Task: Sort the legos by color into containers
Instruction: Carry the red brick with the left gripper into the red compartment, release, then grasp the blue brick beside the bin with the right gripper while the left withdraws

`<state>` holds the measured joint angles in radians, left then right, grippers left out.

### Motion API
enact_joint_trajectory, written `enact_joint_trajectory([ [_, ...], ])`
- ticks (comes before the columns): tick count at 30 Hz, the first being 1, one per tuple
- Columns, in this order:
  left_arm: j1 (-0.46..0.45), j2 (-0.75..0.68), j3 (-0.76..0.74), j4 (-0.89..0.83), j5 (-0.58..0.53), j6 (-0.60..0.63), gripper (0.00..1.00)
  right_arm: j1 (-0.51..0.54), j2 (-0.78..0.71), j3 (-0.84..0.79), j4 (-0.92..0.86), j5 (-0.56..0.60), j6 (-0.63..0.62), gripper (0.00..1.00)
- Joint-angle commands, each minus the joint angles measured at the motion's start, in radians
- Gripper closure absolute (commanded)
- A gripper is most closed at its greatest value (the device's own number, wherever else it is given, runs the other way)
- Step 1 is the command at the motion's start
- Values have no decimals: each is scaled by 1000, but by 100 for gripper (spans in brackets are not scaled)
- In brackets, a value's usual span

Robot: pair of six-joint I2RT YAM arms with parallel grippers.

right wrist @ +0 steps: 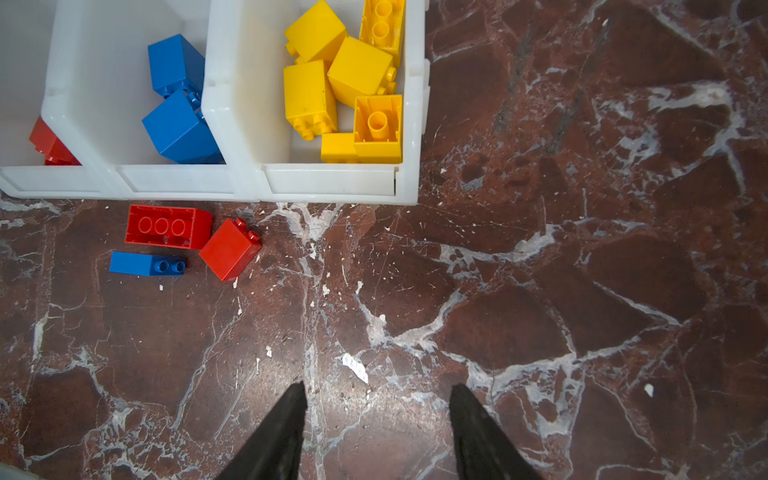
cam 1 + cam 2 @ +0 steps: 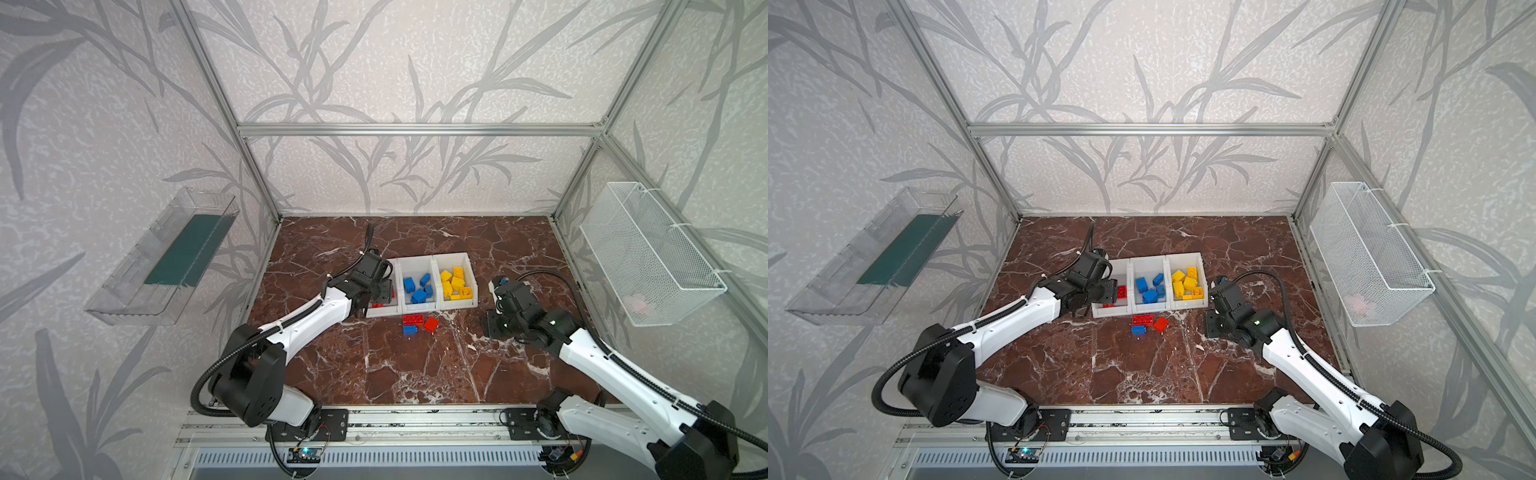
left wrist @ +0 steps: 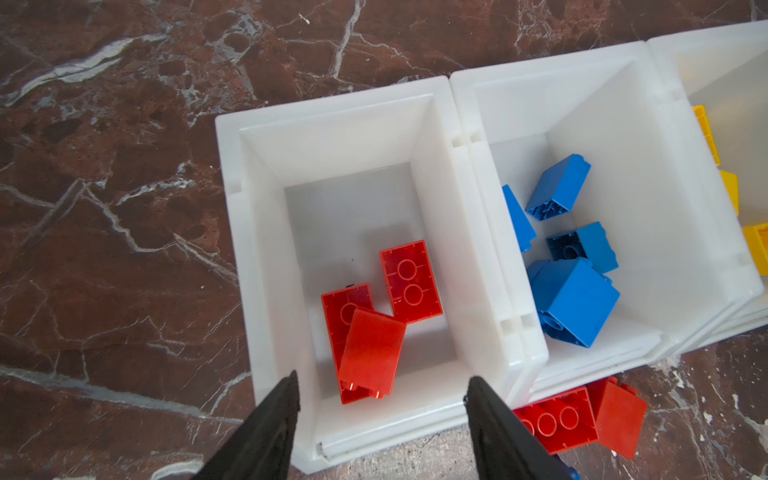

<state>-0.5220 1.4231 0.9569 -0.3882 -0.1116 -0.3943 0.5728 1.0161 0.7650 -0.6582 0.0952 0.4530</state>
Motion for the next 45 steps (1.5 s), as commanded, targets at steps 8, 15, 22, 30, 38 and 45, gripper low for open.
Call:
enact_joint_trajectory([
  [8,25,-225,-168,-21,-44,-72,30,75,91,-14,61,-44,66,44],
  [15,29,-389,-271,-49,-94,-130,30,257,270,77,92,23,166,44],
  [22,31,-482,-335,-68,-99,-175,30,409,494,235,111,130,306,42],
  [30,32,-530,-372,-72,-99,-179,29,479,667,362,129,154,387,40],
  [38,33,-547,-395,-69,-92,-187,29,507,814,480,121,160,412,36],
  [45,33,-568,-408,-65,-91,-181,29,512,893,551,68,201,458,34],
])
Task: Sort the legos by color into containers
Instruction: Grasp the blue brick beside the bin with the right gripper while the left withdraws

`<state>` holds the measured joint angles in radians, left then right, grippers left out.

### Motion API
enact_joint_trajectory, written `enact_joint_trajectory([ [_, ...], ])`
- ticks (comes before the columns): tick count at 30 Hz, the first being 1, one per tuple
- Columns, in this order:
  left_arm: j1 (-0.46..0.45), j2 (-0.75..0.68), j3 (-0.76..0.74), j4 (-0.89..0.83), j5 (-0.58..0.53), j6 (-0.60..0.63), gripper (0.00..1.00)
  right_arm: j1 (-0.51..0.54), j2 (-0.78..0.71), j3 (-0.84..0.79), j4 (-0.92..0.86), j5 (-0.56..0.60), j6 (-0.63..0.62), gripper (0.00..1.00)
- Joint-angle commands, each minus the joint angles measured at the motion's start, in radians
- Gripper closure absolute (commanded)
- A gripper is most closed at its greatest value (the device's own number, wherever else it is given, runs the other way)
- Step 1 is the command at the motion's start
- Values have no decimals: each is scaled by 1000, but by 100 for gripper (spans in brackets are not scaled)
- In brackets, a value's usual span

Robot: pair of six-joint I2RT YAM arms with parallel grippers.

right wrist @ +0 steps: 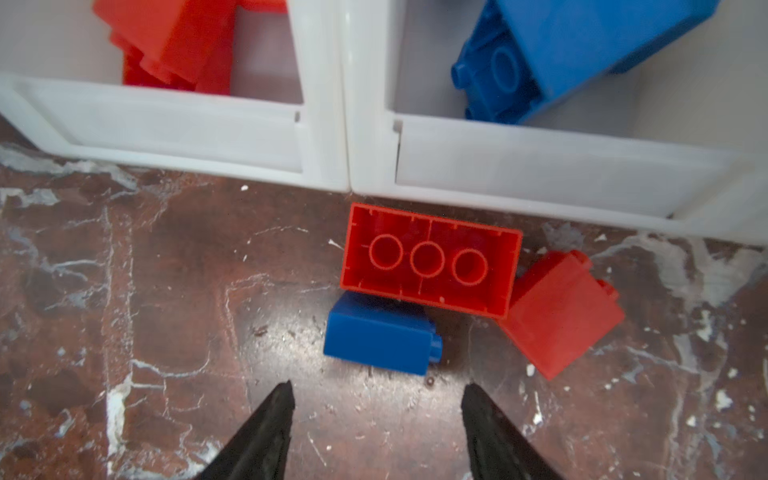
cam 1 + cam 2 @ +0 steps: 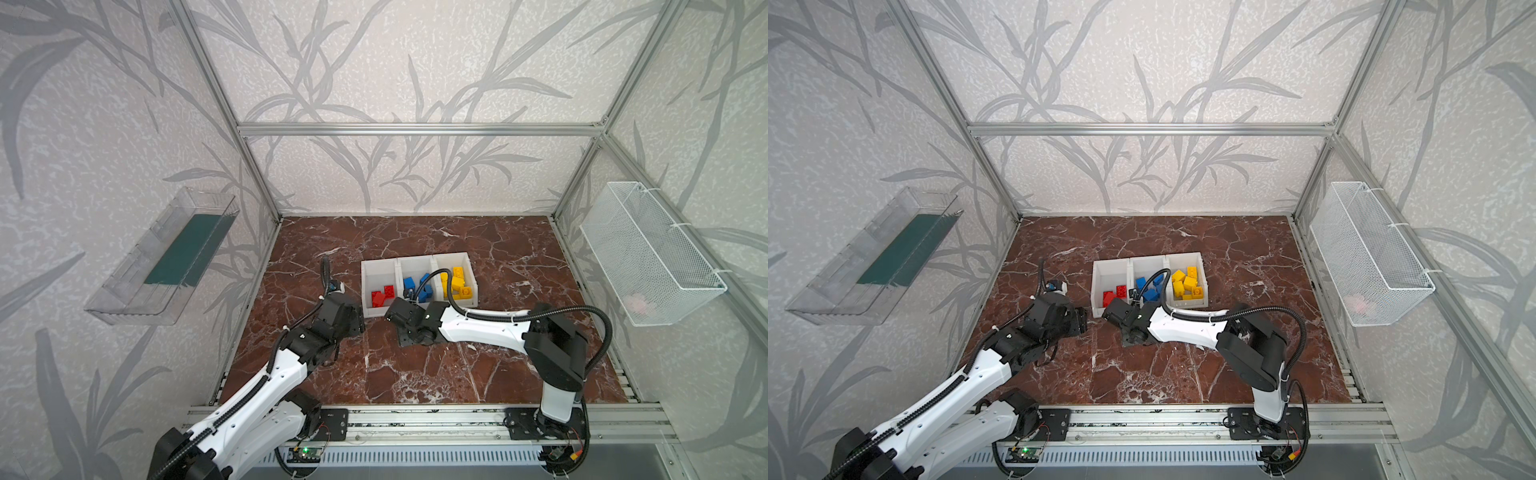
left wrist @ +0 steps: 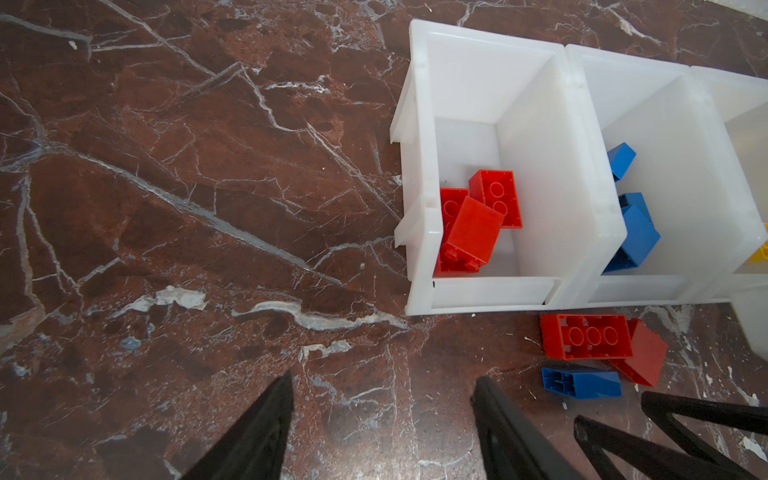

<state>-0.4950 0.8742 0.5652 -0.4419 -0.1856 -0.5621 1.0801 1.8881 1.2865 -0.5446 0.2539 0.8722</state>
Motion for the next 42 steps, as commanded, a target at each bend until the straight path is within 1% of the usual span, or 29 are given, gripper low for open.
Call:
enact_joint_trajectory([
  [1,4,-22,-16,-11,-17,-10,29,4,28,34,-42,41,40,34],
  [10,4,-41,-24,-16,-17,2,29,4,92,82,-48,39,59,34],
  [16,5,-47,-28,-14,-11,3,29,4,110,96,-78,62,85,38],
  [21,5,-46,-30,-15,-6,2,29,4,108,88,-87,96,102,45],
  [23,5,-48,-30,-15,-3,1,29,4,106,81,-79,94,102,46],
  [31,4,-47,-30,-18,-2,-4,29,4,102,60,-39,74,95,58],
  [35,5,-49,-30,-20,-1,-4,29,5,81,40,-34,65,91,60],
  [39,5,-49,-28,-23,-2,-4,29,10,16,-4,-45,61,83,61],
  [42,5,-49,-27,-25,-5,-6,29,22,-70,-34,-68,119,49,61],
])
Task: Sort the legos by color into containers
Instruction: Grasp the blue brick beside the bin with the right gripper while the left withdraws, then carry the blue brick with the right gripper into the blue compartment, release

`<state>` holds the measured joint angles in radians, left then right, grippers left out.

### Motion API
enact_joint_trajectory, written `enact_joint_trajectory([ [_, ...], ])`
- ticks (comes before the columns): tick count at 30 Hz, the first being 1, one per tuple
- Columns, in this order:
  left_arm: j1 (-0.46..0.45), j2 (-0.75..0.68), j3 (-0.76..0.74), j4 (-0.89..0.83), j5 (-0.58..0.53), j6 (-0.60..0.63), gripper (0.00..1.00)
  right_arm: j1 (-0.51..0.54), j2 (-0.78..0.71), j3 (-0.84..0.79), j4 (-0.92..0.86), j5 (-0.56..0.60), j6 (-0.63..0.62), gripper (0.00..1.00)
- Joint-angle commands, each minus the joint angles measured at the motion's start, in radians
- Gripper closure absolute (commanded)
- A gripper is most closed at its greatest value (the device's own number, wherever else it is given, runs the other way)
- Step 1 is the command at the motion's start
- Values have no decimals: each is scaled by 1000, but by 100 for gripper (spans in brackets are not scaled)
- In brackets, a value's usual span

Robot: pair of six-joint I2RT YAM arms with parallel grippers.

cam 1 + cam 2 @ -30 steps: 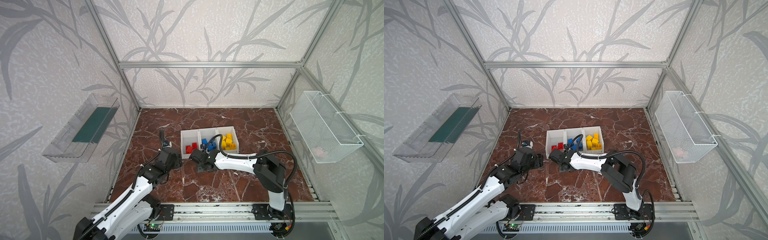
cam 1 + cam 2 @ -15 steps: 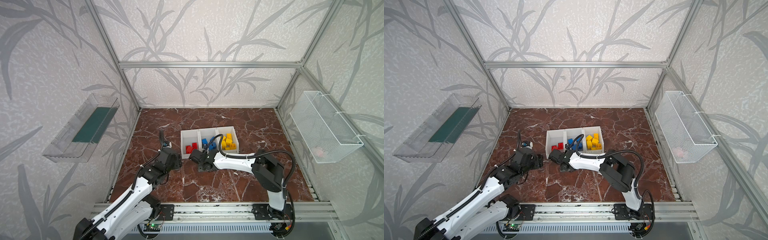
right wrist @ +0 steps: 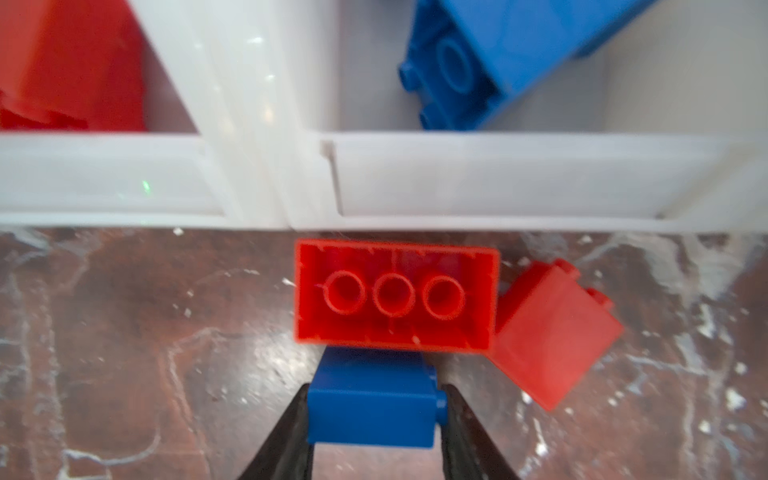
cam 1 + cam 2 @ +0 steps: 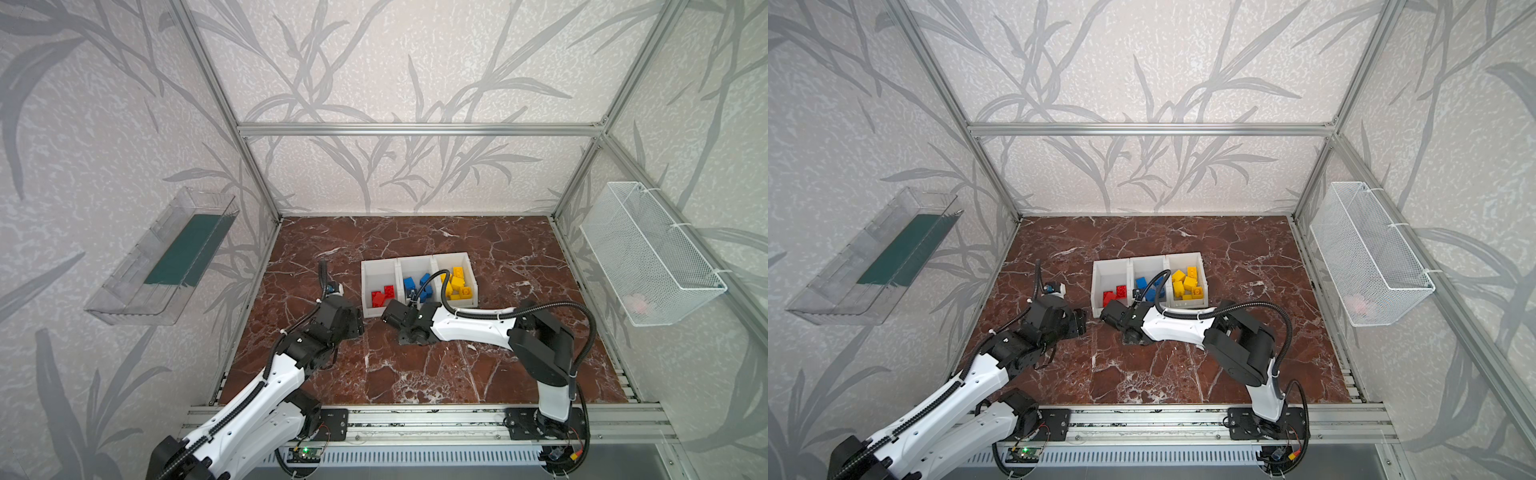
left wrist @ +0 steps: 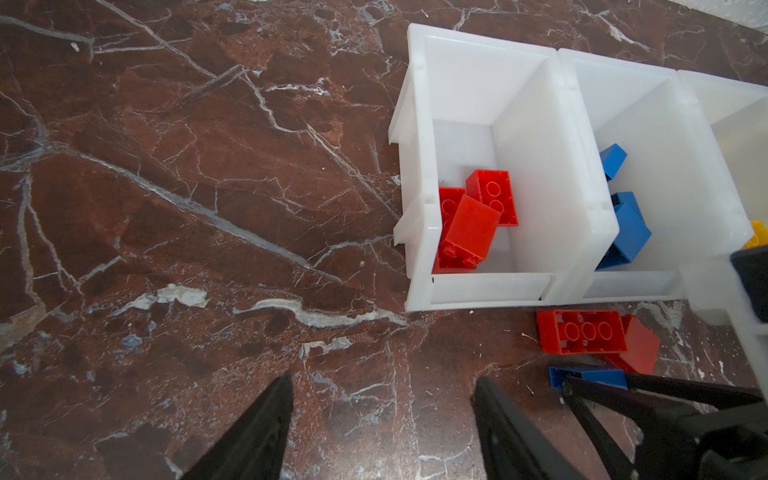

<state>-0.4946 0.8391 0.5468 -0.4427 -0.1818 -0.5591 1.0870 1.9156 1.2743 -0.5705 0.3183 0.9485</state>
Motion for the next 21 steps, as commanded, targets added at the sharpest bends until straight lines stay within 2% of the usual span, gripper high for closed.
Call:
enact_joint_trajectory([
  [1,5,-15,-8,-26,-9,-10,29,17,-123,-24,-53,81,-46,61],
  [5,5,-13,-10,-23,-5,-10,29,0,-203,-25,-25,190,-150,60],
  [9,4,-11,-7,-24,4,-13,29,-92,-203,2,8,151,-208,60],
  [15,4,-22,-10,-30,2,-23,29,-137,-203,61,30,127,-277,61],
  [21,3,-34,-13,-36,1,-28,29,-173,-132,124,40,77,-335,60],
])
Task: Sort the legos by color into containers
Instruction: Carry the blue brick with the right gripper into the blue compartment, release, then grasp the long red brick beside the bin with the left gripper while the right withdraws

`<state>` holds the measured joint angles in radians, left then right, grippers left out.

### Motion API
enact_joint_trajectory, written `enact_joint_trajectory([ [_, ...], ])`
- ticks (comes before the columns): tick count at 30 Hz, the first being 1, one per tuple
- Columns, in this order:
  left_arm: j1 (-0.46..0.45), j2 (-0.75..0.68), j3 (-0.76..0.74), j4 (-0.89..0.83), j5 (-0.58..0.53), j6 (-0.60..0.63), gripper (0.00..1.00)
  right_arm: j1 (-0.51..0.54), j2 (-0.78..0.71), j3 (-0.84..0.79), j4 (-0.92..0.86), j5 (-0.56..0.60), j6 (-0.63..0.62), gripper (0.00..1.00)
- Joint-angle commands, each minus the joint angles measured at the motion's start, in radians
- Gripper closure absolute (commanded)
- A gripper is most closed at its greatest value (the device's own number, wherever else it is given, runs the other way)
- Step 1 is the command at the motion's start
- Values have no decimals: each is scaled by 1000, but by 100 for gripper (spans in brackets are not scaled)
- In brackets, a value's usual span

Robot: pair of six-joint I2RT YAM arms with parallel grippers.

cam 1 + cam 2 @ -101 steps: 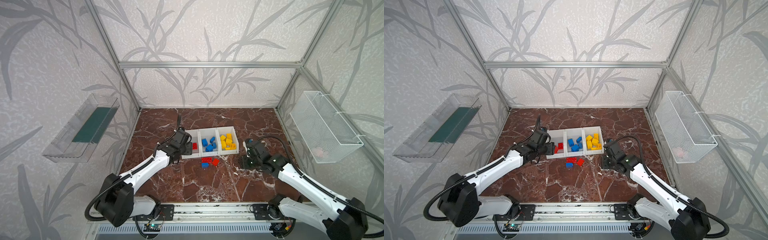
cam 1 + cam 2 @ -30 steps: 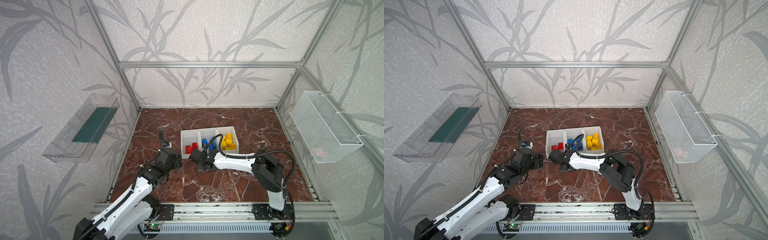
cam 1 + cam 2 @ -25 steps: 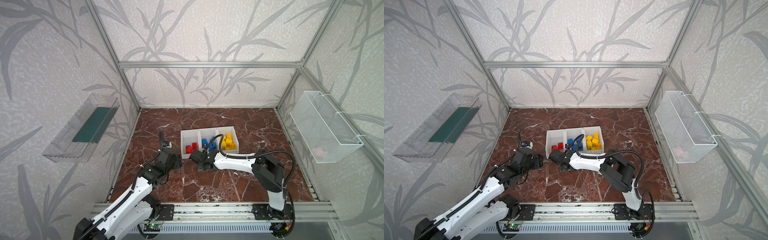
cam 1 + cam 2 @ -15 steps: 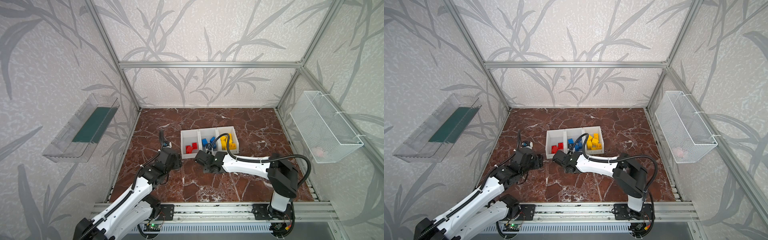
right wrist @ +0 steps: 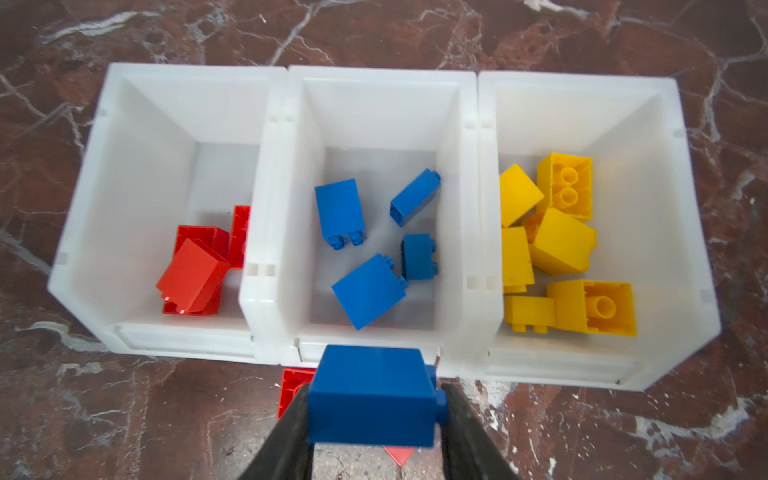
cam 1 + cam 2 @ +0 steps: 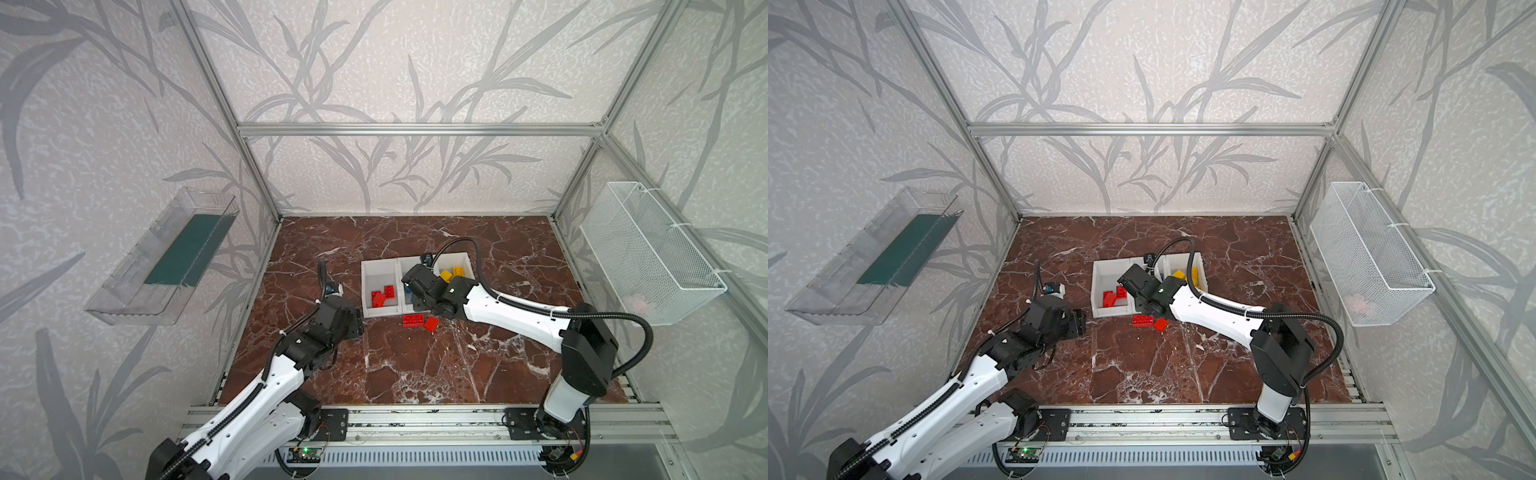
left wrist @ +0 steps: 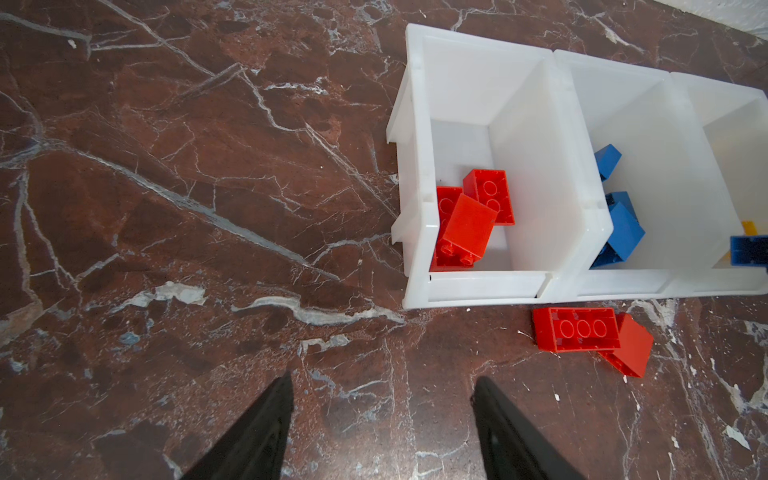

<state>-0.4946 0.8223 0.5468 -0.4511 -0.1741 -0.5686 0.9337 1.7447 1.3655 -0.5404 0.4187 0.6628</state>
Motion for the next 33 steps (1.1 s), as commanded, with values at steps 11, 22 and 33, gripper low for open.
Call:
enact_joint_trajectory([
  [11,2,-27,-23,-34,14,-40,29,-144,170,159,-2,-141,-85,47],
  [22,2,-18,-36,18,105,-6,29,-159,96,154,-26,-152,-102,35],
  [33,-49,97,-21,106,216,-15,28,-160,-227,-204,-25,-145,-33,36],
])
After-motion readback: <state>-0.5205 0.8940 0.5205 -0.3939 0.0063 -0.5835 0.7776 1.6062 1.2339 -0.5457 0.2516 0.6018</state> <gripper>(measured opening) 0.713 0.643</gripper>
